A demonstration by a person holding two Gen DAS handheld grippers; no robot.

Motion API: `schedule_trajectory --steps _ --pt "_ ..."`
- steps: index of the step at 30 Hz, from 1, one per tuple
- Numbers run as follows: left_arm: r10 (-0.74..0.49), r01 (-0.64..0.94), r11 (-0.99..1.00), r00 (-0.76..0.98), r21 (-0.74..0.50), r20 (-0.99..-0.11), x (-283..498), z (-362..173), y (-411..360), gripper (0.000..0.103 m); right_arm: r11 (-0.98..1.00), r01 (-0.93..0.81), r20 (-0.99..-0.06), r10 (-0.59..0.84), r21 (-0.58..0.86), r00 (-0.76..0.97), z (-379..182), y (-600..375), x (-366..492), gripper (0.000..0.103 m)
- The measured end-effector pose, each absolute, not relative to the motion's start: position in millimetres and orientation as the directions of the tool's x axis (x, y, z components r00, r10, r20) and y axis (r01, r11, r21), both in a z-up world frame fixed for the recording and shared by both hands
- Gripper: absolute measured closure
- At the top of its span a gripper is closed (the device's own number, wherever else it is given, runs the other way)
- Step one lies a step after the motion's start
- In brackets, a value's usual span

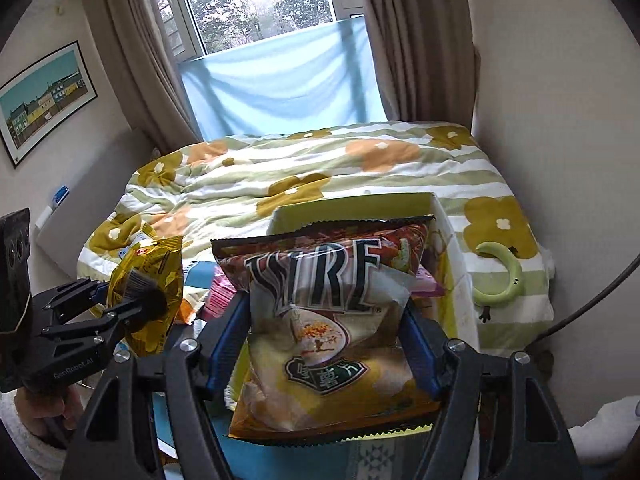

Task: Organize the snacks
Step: 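Lower both bags into the cardboard box and open both tools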

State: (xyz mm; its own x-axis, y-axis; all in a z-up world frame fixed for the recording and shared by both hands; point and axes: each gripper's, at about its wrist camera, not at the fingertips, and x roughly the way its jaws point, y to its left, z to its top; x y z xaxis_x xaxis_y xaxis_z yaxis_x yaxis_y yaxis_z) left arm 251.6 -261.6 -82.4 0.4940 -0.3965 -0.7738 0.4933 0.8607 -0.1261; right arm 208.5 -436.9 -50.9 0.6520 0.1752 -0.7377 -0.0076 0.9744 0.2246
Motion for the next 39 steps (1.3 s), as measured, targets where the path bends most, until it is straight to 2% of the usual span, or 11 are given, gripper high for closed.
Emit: schedule_trajectory --steps 8,11,12,13,14,15,21,34,36,38,39 --pt "-0.351 0.462 0.875 0.400 -0.144 -0.847 256.6 -145.3 -313.7 0.066 0.959 0.012 -0.773 0.222 0.284 0.594 -89.3 -483.3 216.0 0.036" --pt "-0.303 0.456 0.885 0.402 -0.098 -0.864 253.5 -157.9 -320.2 0.061 0.960 0.020 -0.791 0.217 0.278 0.572 -100.7 -493.5 221.2 0.036" --pt "-0.284 0.451 0.889 0.405 -0.080 -0.869 252.6 -160.8 -322.8 0.045 0.961 0.021 -0.797 0.215 0.275 0.565 -104.3 -495.6 222.6 0.036" --pt "-0.267 0.442 0.894 0.408 -0.067 -0.873 251.9 -163.5 -323.1 0.015 0.961 0.020 -0.801 0.217 0.275 0.558 -107.5 -497.8 225.0 0.036" --pt "-0.258 0.432 0.900 0.416 -0.061 -0.872 249.0 -164.2 -319.4 0.004 0.961 0.018 -0.804 0.222 0.277 0.552 -110.0 -498.8 226.1 0.035" --pt "-0.267 0.425 0.903 0.431 -0.067 -0.862 245.9 -163.1 -315.8 0.000 0.960 0.015 -0.804 0.226 0.280 0.550 -112.1 -500.6 227.8 0.035" --pt "-0.276 0.372 0.924 0.482 -0.091 -0.832 235.1 -155.1 -292.3 0.000 0.963 0.012 -0.800 0.216 0.268 0.560 -115.7 -498.7 226.8 0.034" --pt "-0.102 0.278 0.959 0.536 0.061 -0.838 224.3 -138.5 -275.0 0.000 0.962 -0.043 -0.792 0.246 0.268 0.559 -128.2 -482.2 240.9 0.033" --pt "-0.083 0.251 0.965 0.560 0.074 -0.825 221.3 -135.2 -271.0 0.000 0.964 -0.047 -0.790 0.241 0.261 0.563 -132.0 -479.0 244.3 0.030" --pt "-0.085 0.244 0.967 0.571 0.070 -0.816 217.0 -132.7 -267.4 0.000 0.968 -0.050 -0.787 0.229 0.245 0.573 -133.7 -477.1 244.8 0.011" --pt "-0.088 0.239 0.969 0.579 0.065 -0.811 213.8 -131.8 -266.1 0.000 0.971 -0.055 -0.780 0.221 0.234 0.585 -133.1 -476.5 243.4 0.009"
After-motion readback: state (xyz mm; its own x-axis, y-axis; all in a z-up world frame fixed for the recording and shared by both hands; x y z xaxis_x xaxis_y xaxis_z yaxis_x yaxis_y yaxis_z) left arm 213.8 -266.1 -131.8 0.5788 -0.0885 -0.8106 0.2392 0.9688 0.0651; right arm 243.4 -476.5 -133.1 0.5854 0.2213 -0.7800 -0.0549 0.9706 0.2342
